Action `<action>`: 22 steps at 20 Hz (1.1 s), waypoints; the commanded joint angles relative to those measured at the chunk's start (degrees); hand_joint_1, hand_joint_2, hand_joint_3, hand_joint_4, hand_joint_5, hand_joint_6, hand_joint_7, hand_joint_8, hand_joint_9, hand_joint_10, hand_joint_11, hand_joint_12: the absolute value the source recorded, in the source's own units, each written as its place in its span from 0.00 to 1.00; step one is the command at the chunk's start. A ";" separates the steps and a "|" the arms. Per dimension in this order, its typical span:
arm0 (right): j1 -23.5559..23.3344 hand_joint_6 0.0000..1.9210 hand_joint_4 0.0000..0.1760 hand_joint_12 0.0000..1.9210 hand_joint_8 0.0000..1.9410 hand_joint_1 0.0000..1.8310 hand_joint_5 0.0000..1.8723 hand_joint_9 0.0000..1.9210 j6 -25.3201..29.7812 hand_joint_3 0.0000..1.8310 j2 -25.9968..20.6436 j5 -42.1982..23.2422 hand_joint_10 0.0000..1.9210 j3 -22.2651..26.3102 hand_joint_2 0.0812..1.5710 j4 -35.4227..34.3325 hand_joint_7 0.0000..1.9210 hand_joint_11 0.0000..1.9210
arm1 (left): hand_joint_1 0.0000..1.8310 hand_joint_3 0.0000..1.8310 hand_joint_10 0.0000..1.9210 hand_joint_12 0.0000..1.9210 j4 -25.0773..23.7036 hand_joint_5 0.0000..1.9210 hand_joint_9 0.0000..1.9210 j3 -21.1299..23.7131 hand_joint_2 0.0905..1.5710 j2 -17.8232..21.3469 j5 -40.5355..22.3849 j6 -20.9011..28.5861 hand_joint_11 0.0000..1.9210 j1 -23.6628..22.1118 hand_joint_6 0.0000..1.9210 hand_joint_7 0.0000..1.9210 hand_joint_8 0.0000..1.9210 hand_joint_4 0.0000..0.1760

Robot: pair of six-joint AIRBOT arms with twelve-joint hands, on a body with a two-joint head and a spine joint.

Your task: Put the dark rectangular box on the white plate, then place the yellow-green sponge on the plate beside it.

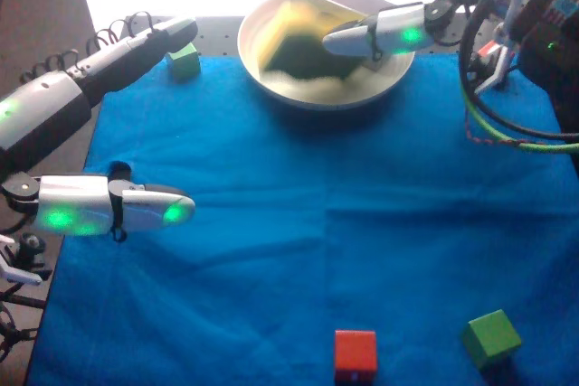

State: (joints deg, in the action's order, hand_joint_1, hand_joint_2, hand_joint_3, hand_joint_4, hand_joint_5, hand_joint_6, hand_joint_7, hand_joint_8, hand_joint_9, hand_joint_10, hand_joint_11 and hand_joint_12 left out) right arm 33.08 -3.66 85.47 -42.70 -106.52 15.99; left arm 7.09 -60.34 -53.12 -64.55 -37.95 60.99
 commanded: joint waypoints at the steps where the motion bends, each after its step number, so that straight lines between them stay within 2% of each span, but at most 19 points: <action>1: -1.01 0.00 0.49 0.50 0.00 0.54 0.23 0.24 0.37 0.00 -0.05 -5.40 0.06 -0.33 0.58 -2.66 0.25 0.06 | 0.43 0.00 0.00 0.16 0.23 0.00 0.00 -0.31 0.54 -0.29 -7.23 0.57 0.00 -0.51 0.00 0.00 0.00 1.00; 3: -1.01 0.00 0.61 0.45 0.00 0.52 0.21 0.24 0.37 0.00 -0.07 -5.36 0.02 -0.51 0.59 -2.91 0.22 0.03 | 0.43 0.00 0.00 0.22 0.22 0.00 0.00 -0.29 0.54 -0.35 -7.24 0.73 0.00 -0.50 0.00 0.00 0.00 1.00; 4: -1.00 0.00 0.69 0.42 0.00 0.50 0.19 0.22 0.37 0.00 -0.07 -5.36 0.01 -0.51 0.59 -3.03 0.20 0.01 | 0.44 0.00 0.00 0.19 0.19 0.00 0.00 -0.27 0.54 -0.37 -7.27 0.77 0.00 -0.49 0.00 0.00 0.00 0.94; 5: -1.00 0.00 0.70 0.38 0.00 0.49 0.18 0.21 0.37 0.00 -0.08 -5.37 0.00 -0.49 0.58 -3.23 0.19 0.00 | 0.43 0.00 0.00 0.18 0.18 0.00 0.00 -0.24 0.54 -0.39 -7.34 0.79 0.00 -0.49 0.00 0.00 0.00 0.93; 6: -1.00 0.00 0.70 0.38 0.00 0.49 0.18 0.21 0.38 0.00 -0.08 -5.38 0.00 -0.38 0.58 -3.41 0.19 0.00 | 0.43 0.00 0.00 0.18 0.20 0.00 0.00 -0.20 0.54 -0.42 -7.43 0.82 0.00 -0.49 0.00 0.00 0.00 0.93; 7: -1.00 0.00 0.84 0.32 0.00 0.48 0.16 0.17 0.38 0.00 -0.13 -5.40 0.00 -0.03 0.57 -3.53 0.16 0.00 | 0.44 0.00 0.00 0.17 0.20 0.01 0.00 -0.17 0.54 -0.47 -7.45 0.86 0.00 -0.49 0.00 0.00 0.00 0.91; 9: -1.00 0.00 0.87 0.22 0.00 0.48 0.14 0.12 0.38 0.00 -0.86 -5.52 0.00 0.85 0.56 -3.74 0.13 0.00 | 0.43 0.00 0.00 0.20 0.20 0.01 0.00 -0.13 0.55 -0.49 -7.56 0.91 0.00 -0.48 0.00 0.00 0.00 0.94; 10: -1.00 0.00 0.93 0.15 0.00 0.48 0.14 0.09 0.38 0.00 -1.53 -5.90 0.00 1.43 0.55 -3.77 0.11 0.00 | 0.43 0.00 0.00 0.19 0.22 0.01 0.00 -0.15 0.55 -0.44 -7.69 0.92 0.00 -0.48 0.00 0.00 0.00 0.99; 12: -0.99 0.00 0.89 0.04 0.00 0.49 0.11 0.05 0.37 0.00 -3.62 -7.77 0.00 3.23 0.54 -4.49 0.08 0.00 | 0.42 0.00 0.00 0.18 0.43 0.00 0.00 -0.17 0.54 -0.22 -8.17 0.92 0.00 -0.48 0.00 0.00 0.00 0.99; 13: -0.99 0.00 0.98 0.01 0.00 0.47 0.10 0.03 0.37 0.00 -4.68 -9.04 0.00 3.86 0.53 -5.14 0.07 0.00 | 0.41 0.00 0.00 0.20 0.57 0.01 0.00 -0.16 0.53 -0.11 -8.45 0.92 0.00 -0.48 0.00 0.00 0.00 0.92; 14: -0.93 0.00 1.00 0.00 0.00 0.46 0.10 0.03 0.37 0.00 -6.12 -10.63 0.00 4.93 0.52 -5.84 0.07 0.00 | 0.40 0.00 0.00 0.22 0.64 0.01 0.00 -0.15 0.52 0.06 -8.82 0.92 0.00 -0.47 0.00 0.00 0.00 0.90; 15: -0.42 0.00 1.00 0.00 0.00 0.46 0.08 0.01 0.37 0.00 -7.35 -12.20 0.00 6.12 0.52 -6.51 0.04 0.00 | 0.39 0.00 0.00 0.21 0.76 0.02 0.00 -0.08 0.53 0.27 -9.24 0.92 0.00 -0.47 0.00 0.01 0.00 0.98; 16: 0.32 0.00 1.00 0.00 0.00 0.47 0.08 0.00 0.37 0.00 -8.41 -13.92 0.00 7.24 0.51 -7.51 0.02 0.00 | 0.38 0.00 0.00 0.15 0.86 0.02 0.00 -0.01 0.54 0.47 -9.70 0.91 0.00 -0.44 0.00 0.00 0.00 1.00; 17: 1.06 0.00 1.00 0.00 0.00 0.47 0.07 0.00 0.32 0.00 -9.34 -15.40 0.00 8.30 0.51 -8.44 0.02 0.00 | 0.39 0.00 0.00 0.14 0.96 0.01 0.00 0.07 0.54 0.63 -10.05 0.91 0.00 -0.41 0.00 0.00 0.00 1.00; 19: 5.12 0.00 0.99 0.00 0.00 0.43 0.04 0.00 -0.83 0.00 -12.47 -21.88 0.00 12.56 0.50 -12.70 0.03 0.00 | 0.39 0.00 0.00 0.21 1.36 0.01 0.02 0.18 0.53 0.89 -11.31 0.91 0.00 -0.35 0.00 0.01 0.00 1.00; 20: 8.13 0.00 0.93 0.00 0.00 0.43 0.03 0.00 -2.26 0.00 -14.60 -26.53 0.00 15.91 0.50 -15.60 0.03 0.00 | 0.38 0.00 0.00 0.26 1.78 0.01 0.03 0.20 0.53 0.90 -12.24 0.91 0.00 -0.34 0.00 0.02 0.00 1.00; 21: 9.27 0.00 0.87 0.00 0.00 0.42 0.02 0.01 -2.72 0.00 -15.41 -28.41 0.00 17.21 0.49 -16.61 0.03 0.00 | 0.36 0.00 0.00 0.30 1.95 0.00 0.03 0.23 0.53 0.92 -12.62 0.91 0.00 -0.30 0.00 0.02 0.00 1.00; 22: 11.32 0.00 0.97 0.00 0.00 0.43 0.03 0.00 -2.83 0.00 -16.75 -31.71 0.00 19.29 0.50 -18.05 0.03 0.00 | 0.35 0.00 0.00 0.29 2.24 0.01 0.03 0.34 0.52 0.96 -13.51 0.91 0.00 -0.24 0.00 0.01 0.00 0.86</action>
State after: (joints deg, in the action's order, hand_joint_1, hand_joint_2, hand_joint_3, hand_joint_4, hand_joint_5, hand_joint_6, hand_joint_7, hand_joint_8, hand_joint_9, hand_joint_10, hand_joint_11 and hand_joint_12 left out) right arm 46.37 -6.74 68.64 -65.14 -86.00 0.51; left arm 8.97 -60.03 -52.58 -70.08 -37.58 61.08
